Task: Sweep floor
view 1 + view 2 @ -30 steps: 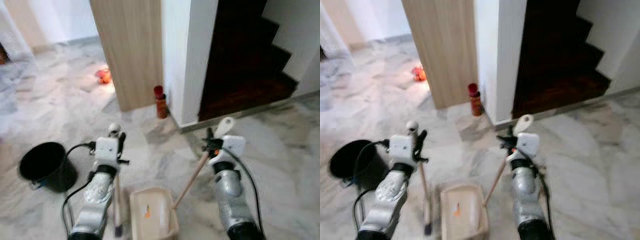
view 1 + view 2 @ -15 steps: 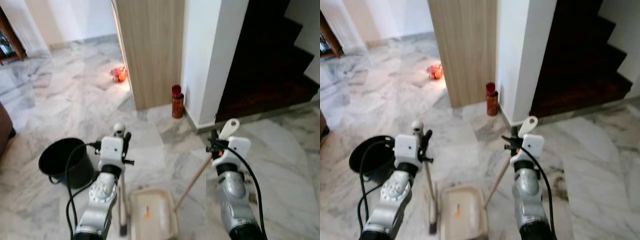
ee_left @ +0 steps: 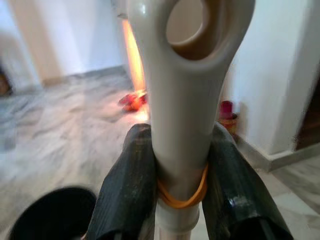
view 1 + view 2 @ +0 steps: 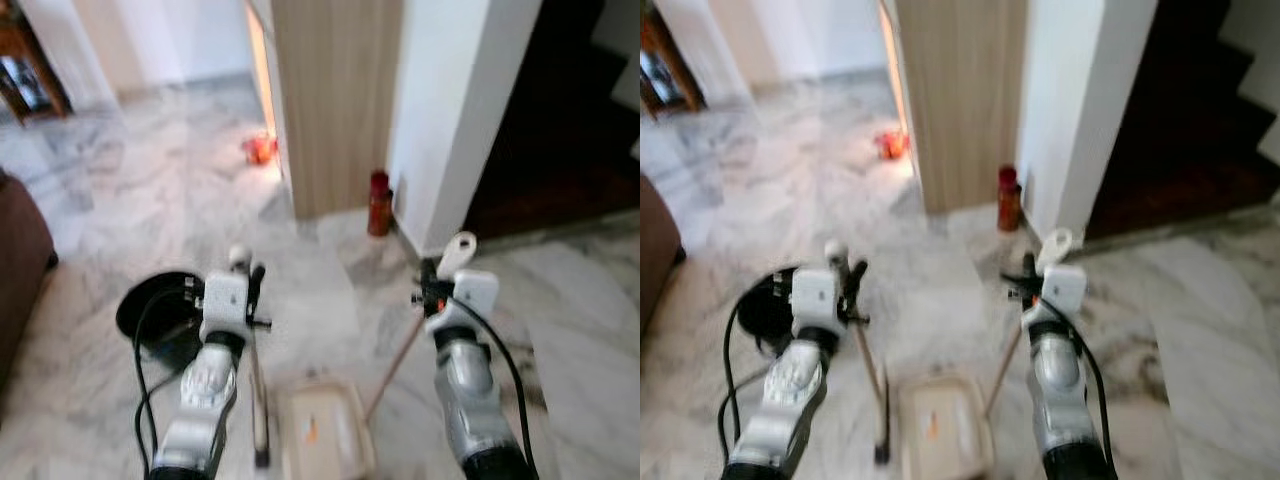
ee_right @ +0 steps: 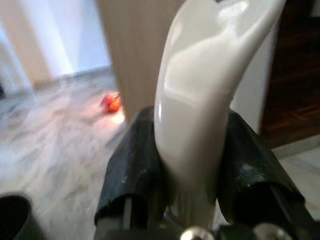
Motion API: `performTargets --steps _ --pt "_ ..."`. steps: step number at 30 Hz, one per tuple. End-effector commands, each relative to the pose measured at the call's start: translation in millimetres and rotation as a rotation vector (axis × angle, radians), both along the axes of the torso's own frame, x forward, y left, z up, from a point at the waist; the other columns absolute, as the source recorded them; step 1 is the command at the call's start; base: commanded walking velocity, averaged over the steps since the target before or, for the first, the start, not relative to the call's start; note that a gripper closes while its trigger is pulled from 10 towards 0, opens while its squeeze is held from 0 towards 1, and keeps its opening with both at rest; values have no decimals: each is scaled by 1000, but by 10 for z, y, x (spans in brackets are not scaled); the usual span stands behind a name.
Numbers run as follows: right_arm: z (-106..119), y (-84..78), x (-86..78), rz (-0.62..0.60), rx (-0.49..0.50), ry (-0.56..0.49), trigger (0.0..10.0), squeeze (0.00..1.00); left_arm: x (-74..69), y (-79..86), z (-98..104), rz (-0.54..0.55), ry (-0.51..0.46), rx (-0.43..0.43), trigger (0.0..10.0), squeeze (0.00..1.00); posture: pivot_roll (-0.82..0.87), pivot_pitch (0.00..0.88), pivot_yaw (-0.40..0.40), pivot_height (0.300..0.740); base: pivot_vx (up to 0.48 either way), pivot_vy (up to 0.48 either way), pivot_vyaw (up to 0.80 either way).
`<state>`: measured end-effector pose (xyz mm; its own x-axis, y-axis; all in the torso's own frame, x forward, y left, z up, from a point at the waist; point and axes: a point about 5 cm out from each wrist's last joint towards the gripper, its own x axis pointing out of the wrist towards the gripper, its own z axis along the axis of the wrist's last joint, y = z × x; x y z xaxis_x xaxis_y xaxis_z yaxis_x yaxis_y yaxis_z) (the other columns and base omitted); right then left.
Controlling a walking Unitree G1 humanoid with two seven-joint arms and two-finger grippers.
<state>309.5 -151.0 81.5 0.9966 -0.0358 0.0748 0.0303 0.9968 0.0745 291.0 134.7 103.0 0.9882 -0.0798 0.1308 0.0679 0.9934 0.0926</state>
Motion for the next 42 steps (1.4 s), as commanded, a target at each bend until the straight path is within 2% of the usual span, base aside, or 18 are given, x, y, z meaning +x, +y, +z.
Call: performTargets --steps 1,38,42 --pt "96 73 40 23 31 -42 10000 0 30 27 99 8 -46 24 10000 0 130 0 38 740 0 300 0" --pt "92 171 54 66 26 -35 10000 0 33 43 106 15 -48 26 10000 0 140 0 38 740 0 299 0" --pt "90 189 51 70 28 -34 10000 0 33 45 108 13 -47 30 10000 0 142 0 40 740 0 301 716"
